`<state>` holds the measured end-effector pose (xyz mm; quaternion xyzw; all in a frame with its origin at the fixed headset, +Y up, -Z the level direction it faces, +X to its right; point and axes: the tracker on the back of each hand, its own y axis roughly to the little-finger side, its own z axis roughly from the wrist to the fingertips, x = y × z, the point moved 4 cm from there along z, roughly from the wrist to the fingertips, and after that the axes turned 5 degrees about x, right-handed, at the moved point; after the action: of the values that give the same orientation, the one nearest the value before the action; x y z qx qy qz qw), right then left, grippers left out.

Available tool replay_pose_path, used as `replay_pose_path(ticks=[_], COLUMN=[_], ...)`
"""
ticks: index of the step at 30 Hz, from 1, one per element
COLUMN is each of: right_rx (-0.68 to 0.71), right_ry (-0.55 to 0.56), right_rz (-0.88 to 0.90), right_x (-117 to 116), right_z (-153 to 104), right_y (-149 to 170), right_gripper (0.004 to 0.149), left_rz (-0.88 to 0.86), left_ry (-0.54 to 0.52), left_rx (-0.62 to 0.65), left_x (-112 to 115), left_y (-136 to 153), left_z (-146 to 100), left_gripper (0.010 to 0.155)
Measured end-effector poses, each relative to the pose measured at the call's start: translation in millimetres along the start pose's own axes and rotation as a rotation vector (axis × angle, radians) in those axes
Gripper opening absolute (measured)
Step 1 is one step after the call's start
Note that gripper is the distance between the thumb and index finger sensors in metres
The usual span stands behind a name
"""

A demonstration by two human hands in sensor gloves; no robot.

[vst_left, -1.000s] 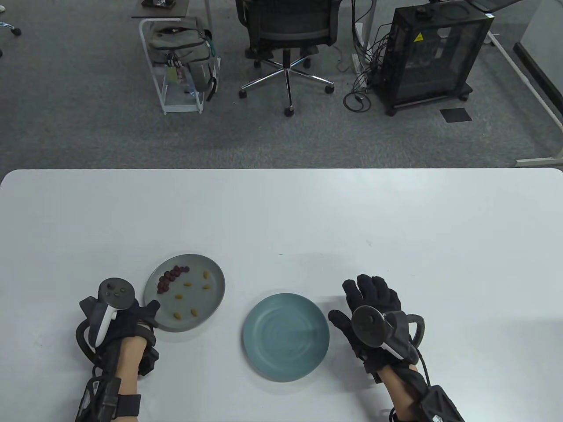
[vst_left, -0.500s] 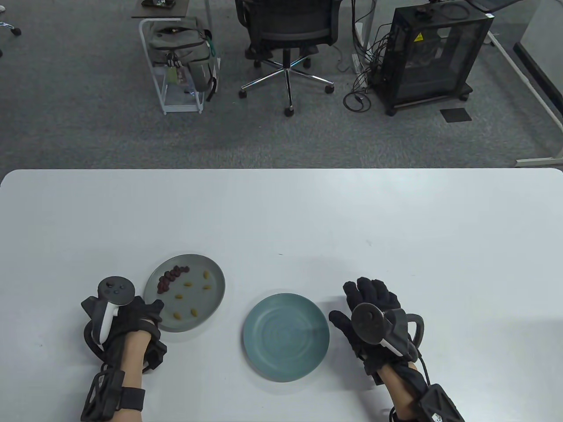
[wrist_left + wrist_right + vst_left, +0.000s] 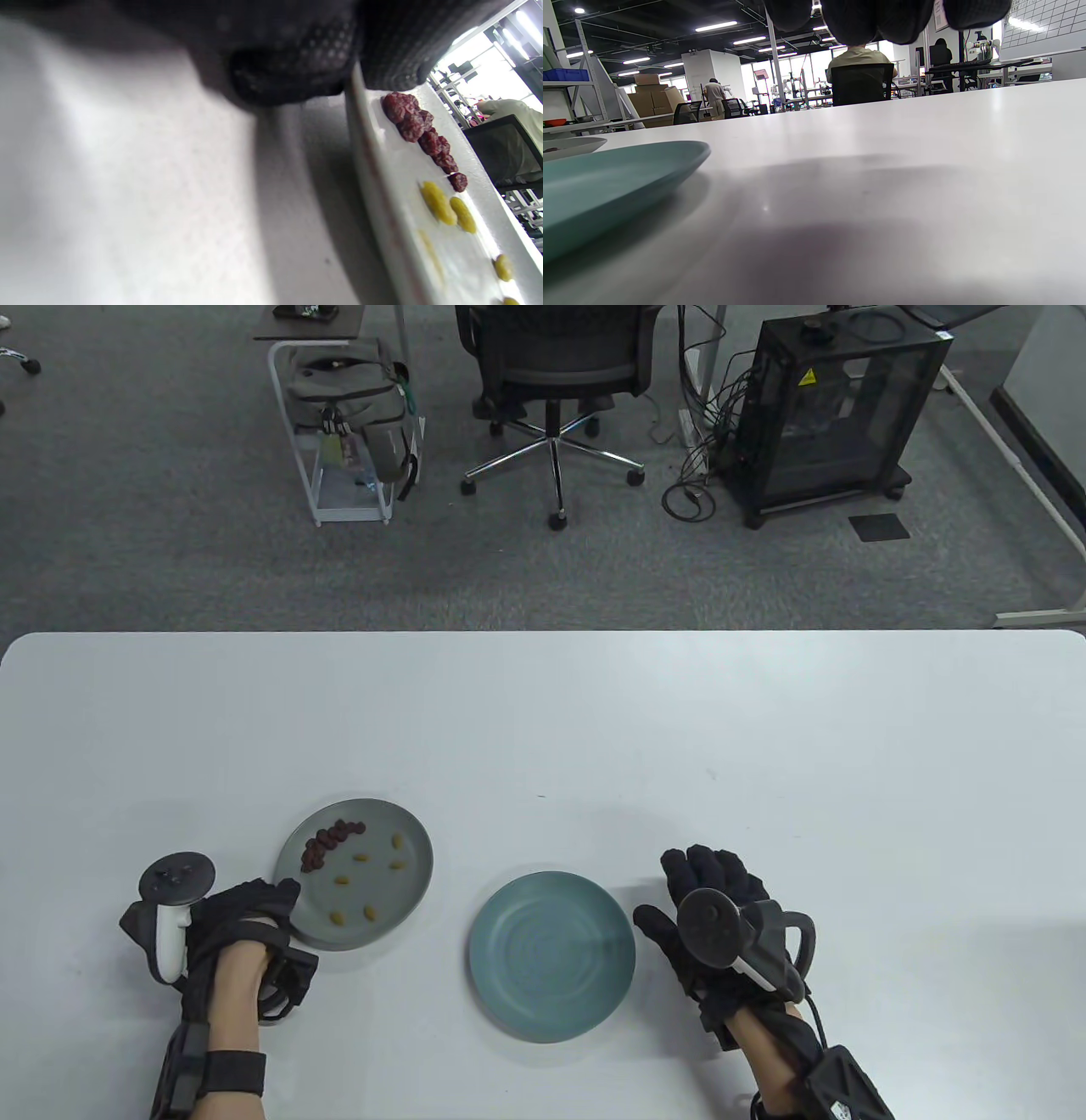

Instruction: Pick raisins with hand pinch into plate

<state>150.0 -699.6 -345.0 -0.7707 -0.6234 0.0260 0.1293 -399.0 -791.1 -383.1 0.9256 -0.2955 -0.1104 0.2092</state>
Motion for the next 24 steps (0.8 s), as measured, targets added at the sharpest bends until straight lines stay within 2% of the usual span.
replay_pose_path(ticks=[4, 12, 19, 24], right_rx=[0.0, -0.007, -0.005, -0.006], right_ry=[-0.002, -0.016, -0.008, 0.013], right_rz=[0.004, 0.02, 0.033, 0.077], right_x=[-1.7, -4.3, -2.0, 2.7], right_z=[0.6, 1.1, 1.6, 1.4], right_y=[0.0, 1.3, 1.4, 2.2], right_gripper=[0.08, 0.08, 0.08, 0.08], left_rz=[0.018, -0.086, -0.092, -0.109], left_ry=[0.0, 0.016, -0.008, 0.028], left_rx=[0.019, 0.079, 0.159, 0.199], left_x=[1.0, 0.4, -2.7, 9.4], left_y=[-2.7, -10.2, -36.5, -58.2], left_z=[-0.2, -4.3, -22.8, -35.6], left_gripper=[0.045, 0.044, 0.043, 0.043])
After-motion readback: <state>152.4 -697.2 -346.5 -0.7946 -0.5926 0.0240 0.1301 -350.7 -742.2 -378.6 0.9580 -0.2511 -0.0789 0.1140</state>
